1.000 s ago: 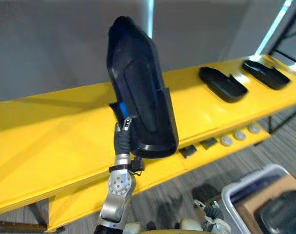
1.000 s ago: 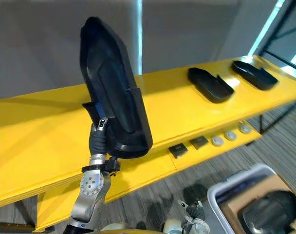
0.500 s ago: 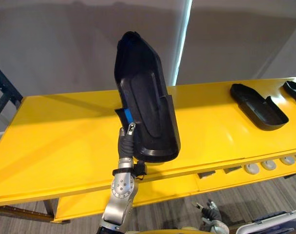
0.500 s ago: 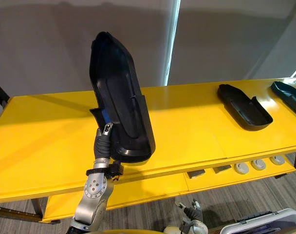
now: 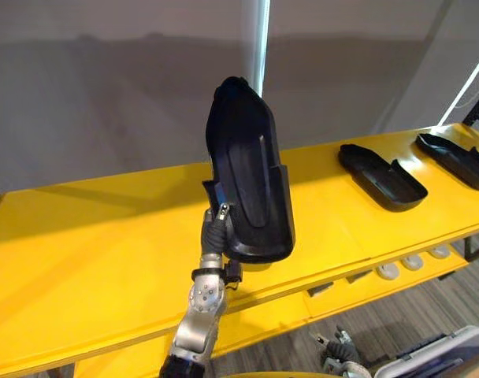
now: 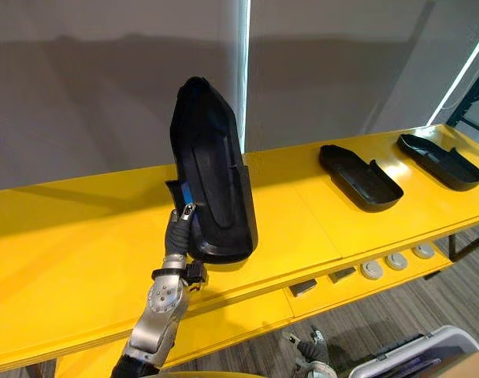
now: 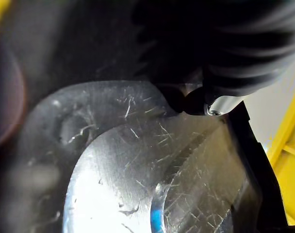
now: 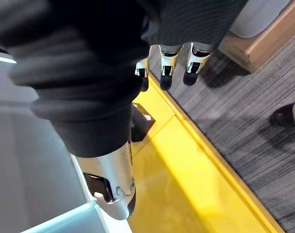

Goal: Walk over and take plastic housings, then place them on the shelf

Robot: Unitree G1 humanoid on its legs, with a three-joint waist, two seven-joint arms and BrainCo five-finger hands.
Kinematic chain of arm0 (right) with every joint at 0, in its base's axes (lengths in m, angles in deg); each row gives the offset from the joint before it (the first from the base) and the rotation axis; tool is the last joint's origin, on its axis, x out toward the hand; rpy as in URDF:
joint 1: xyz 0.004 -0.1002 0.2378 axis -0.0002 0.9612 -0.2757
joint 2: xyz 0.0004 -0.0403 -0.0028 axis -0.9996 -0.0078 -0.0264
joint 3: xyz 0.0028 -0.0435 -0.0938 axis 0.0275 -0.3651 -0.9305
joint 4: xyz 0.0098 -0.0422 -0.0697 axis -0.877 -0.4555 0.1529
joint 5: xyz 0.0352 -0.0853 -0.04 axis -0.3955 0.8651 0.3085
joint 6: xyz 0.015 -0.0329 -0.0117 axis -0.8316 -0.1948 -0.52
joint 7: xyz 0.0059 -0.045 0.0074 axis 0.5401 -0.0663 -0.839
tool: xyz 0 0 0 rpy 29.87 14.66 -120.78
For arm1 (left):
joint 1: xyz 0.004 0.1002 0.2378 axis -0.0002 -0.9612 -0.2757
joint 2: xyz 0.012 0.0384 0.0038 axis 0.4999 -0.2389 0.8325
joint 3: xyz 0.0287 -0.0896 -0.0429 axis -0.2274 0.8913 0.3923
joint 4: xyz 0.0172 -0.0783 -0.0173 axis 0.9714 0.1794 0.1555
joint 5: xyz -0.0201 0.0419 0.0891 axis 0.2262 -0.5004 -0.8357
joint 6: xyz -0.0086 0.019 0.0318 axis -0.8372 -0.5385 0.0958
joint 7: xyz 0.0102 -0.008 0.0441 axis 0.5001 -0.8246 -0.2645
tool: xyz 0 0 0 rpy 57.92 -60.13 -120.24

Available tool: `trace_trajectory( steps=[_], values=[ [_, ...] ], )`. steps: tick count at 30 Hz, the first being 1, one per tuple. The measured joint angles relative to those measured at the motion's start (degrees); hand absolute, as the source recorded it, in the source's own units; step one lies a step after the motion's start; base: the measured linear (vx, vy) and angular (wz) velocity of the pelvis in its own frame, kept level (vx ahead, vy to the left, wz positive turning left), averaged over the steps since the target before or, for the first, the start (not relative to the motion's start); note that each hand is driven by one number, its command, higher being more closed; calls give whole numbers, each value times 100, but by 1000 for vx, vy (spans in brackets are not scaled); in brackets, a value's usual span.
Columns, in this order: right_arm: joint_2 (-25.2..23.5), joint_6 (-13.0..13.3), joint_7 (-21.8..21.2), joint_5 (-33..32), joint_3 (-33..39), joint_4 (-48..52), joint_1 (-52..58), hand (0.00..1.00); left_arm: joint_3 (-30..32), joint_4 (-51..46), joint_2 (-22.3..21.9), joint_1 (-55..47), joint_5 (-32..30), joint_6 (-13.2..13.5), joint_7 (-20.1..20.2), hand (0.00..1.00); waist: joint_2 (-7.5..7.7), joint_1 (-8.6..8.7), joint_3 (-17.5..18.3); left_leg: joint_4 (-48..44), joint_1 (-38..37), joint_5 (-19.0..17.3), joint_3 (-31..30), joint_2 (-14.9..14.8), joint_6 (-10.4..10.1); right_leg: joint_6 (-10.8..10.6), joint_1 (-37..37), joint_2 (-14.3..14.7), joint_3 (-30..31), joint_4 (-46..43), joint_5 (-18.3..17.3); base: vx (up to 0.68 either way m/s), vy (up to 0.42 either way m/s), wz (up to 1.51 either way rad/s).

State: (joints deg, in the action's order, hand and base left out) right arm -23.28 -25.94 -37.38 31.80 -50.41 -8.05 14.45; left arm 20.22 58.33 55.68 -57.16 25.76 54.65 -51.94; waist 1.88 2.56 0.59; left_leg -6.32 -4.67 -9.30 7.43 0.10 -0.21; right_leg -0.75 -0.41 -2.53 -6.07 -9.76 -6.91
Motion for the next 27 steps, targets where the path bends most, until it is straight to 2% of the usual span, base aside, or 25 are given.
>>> trace_trajectory(
  steps=[6,9,11,20,27],
  values=[
    [13,-12,-5,64,5,-13,103,0,276,700,-49,817,2,-220,-375,100,-9,140,-3,152,-3,119,-6,-62,-63,13,-96,62,-8,1,11,-64,-52,0],
    [9,-16,-7,113,13,-14,60,0,507,1038,-96,1095,9,-263,-466,100,-11,197,4,290,-26,228,5,-126,-106,82,-54,157,-1,226,192,-10,-54,-7],
    [7,-23,-8,119,34,-14,-73,0,686,1453,-131,1391,40,-363,-504,100,-4,297,-34,470,-12,385,-6,-153,-128,113,5,212,-21,466,361,19,-42,1],
    [7,-35,-25,121,45,-10,-307,0,1327,2340,-109,1885,279,-649,-616,100,21,328,-229,683,30,613,-33,-215,-209,210,116,331,-3,1027,781,-42,-20,-1],
    [12,-42,-30,123,95,-4,-306,0,1556,2770,47,2157,227,-829,-596,100,42,351,-361,839,50,699,-64,-228,-273,228,110,365,-7,1207,912,-30,-8,0]
  ],
)
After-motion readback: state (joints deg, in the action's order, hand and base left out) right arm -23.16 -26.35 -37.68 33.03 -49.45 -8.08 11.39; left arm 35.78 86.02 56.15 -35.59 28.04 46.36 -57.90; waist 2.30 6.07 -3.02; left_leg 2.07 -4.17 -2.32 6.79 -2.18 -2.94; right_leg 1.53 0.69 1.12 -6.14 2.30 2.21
